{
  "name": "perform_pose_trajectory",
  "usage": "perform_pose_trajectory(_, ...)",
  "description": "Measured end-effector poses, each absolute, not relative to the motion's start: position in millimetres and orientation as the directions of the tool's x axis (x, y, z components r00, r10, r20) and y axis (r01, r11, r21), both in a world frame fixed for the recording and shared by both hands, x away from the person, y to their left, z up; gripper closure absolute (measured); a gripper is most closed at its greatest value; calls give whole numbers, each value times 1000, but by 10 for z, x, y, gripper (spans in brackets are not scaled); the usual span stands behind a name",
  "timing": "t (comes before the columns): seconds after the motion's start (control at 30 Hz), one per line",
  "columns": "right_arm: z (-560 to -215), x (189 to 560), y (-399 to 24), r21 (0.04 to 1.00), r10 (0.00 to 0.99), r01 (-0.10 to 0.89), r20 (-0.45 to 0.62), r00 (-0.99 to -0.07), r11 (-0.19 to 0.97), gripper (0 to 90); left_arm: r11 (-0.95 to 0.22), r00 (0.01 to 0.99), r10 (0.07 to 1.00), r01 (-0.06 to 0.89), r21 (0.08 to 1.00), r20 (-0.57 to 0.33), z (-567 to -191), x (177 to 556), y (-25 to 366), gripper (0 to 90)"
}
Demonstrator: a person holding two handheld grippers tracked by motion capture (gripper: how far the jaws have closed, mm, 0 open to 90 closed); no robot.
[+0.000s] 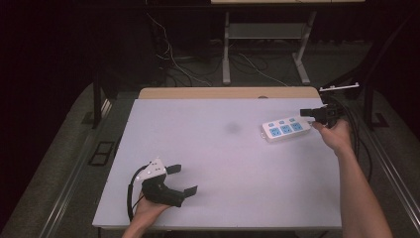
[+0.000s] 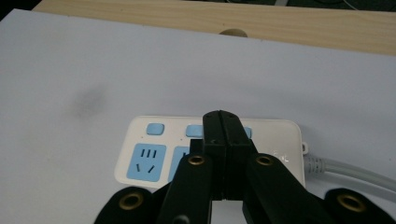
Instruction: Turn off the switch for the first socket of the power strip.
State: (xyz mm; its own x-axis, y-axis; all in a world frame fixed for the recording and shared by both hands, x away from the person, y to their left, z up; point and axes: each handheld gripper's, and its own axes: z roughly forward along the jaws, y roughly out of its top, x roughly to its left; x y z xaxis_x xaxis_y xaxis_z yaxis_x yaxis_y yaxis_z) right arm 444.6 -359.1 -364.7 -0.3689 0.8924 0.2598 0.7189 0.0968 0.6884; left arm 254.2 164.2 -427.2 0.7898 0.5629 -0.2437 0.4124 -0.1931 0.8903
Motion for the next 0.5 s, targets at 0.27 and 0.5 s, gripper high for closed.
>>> perform_pose_trajectory(0.27, -3517, 4278, -3593, 702, 889, 709, 276, -366, 74, 898, -188, 793, 557, 411, 892, -248, -4267, 2533, 1637, 3)
perform_pose_trajectory(0.5, -3487, 4097, -3558, 714, 876, 698, 298, -379, 59, 866, -186, 794, 554, 412, 892, -251, -4266, 2534, 1633, 3)
